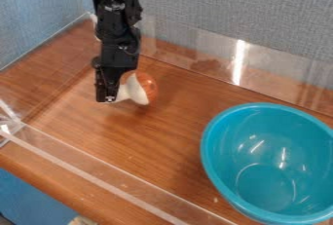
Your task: Put the mushroom in the blue bowl
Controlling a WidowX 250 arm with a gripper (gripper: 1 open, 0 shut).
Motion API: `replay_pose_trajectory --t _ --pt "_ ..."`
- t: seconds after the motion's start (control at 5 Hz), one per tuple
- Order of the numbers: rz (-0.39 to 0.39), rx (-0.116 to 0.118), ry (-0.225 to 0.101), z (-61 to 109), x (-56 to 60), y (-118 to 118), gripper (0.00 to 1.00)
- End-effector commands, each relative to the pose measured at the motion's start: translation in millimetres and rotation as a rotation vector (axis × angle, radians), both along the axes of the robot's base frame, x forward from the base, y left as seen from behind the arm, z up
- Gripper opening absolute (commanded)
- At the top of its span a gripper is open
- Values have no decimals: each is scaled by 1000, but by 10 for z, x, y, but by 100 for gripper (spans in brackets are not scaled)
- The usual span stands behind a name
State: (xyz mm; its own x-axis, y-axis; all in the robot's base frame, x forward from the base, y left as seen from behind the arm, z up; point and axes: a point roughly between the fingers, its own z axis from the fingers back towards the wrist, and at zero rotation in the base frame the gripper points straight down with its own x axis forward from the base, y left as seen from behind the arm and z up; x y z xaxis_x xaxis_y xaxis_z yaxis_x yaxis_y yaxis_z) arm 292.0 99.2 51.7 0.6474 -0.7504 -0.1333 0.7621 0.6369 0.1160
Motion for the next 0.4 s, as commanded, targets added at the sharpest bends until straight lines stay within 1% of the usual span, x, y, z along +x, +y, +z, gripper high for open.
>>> replay_pose_trajectory --t 0.0,0.2 --pt "-21 23 -80 374 50 -99 0" --pt "-78 31 -103 596 109 -398 0"
